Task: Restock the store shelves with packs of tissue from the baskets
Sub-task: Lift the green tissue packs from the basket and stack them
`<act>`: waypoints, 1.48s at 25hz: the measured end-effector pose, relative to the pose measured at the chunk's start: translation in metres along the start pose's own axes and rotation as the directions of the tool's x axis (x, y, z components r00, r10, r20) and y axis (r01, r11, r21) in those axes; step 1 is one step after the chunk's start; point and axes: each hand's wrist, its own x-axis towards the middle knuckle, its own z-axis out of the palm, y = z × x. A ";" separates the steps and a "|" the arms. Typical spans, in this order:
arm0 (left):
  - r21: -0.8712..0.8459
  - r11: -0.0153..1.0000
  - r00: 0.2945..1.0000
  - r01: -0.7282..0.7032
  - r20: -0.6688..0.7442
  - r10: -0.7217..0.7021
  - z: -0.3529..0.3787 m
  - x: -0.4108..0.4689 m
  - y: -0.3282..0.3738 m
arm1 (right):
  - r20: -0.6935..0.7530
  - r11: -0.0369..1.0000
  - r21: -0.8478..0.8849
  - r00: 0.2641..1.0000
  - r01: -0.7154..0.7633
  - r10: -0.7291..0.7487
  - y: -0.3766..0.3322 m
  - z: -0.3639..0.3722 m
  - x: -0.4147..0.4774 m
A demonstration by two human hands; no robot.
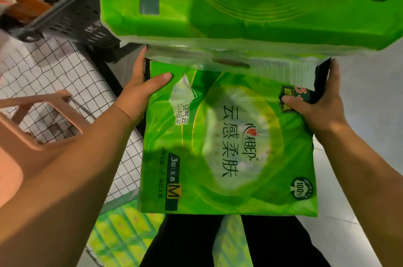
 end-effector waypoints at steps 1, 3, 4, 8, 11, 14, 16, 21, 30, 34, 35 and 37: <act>-0.014 1.000 1.000 -0.016 -0.020 0.015 0.005 0.000 -0.002 | 0.000 1.000 0.021 1.000 0.001 -0.001 0.000 -0.001 0.000; -0.016 0.999 0.997 -0.038 -0.068 0.037 0.013 -0.002 -0.004 | 0.004 0.999 0.051 1.000 0.015 -0.015 -0.002 -0.002 -0.001; -0.021 0.999 0.996 -0.048 -0.077 0.046 0.016 -0.003 -0.003 | -0.003 0.999 0.047 1.000 0.026 -0.026 0.000 -0.002 0.000; -0.010 0.993 0.989 -0.118 -0.086 0.117 0.022 -0.005 0.001 | -0.020 0.998 0.033 0.998 0.053 -0.052 0.000 0.001 -0.001; -0.039 0.991 0.988 -0.127 -0.096 0.123 0.021 -0.013 -0.005 | -0.013 0.998 0.043 0.999 0.051 -0.051 0.000 0.003 -0.004; -0.044 0.994 0.989 -0.100 -0.114 0.095 0.025 -0.020 -0.008 | -0.019 0.998 0.044 0.999 0.051 -0.051 -0.002 0.002 -0.009; -0.048 0.994 0.986 -0.101 -0.138 0.094 0.028 -0.026 -0.003 | -0.007 0.996 0.066 0.998 0.064 -0.064 -0.006 0.003 -0.011; -0.052 0.996 0.983 -0.075 -0.174 0.065 0.035 -0.040 0.015 | 0.000 0.991 0.095 0.995 0.100 -0.100 -0.014 -0.005 -0.024; -0.064 0.996 0.991 -0.054 -0.122 0.046 0.053 -0.071 0.063 | -0.085 0.988 0.078 0.988 0.135 -0.129 -0.044 -0.043 -0.068; -0.037 0.997 0.995 -0.068 -0.077 0.065 0.070 -0.098 0.116 | -0.129 0.989 0.095 0.986 0.115 -0.102 -0.098 -0.077 -0.097; -0.015 0.997 0.995 -0.075 -0.069 0.074 0.076 -0.107 0.133 | -0.145 0.987 0.104 0.984 0.119 -0.104 -0.111 -0.088 -0.106; 0.030 0.996 0.995 -0.081 -0.060 0.083 0.090 -0.127 0.171 | -0.182 0.984 0.108 0.976 0.140 -0.118 -0.145 -0.112 -0.126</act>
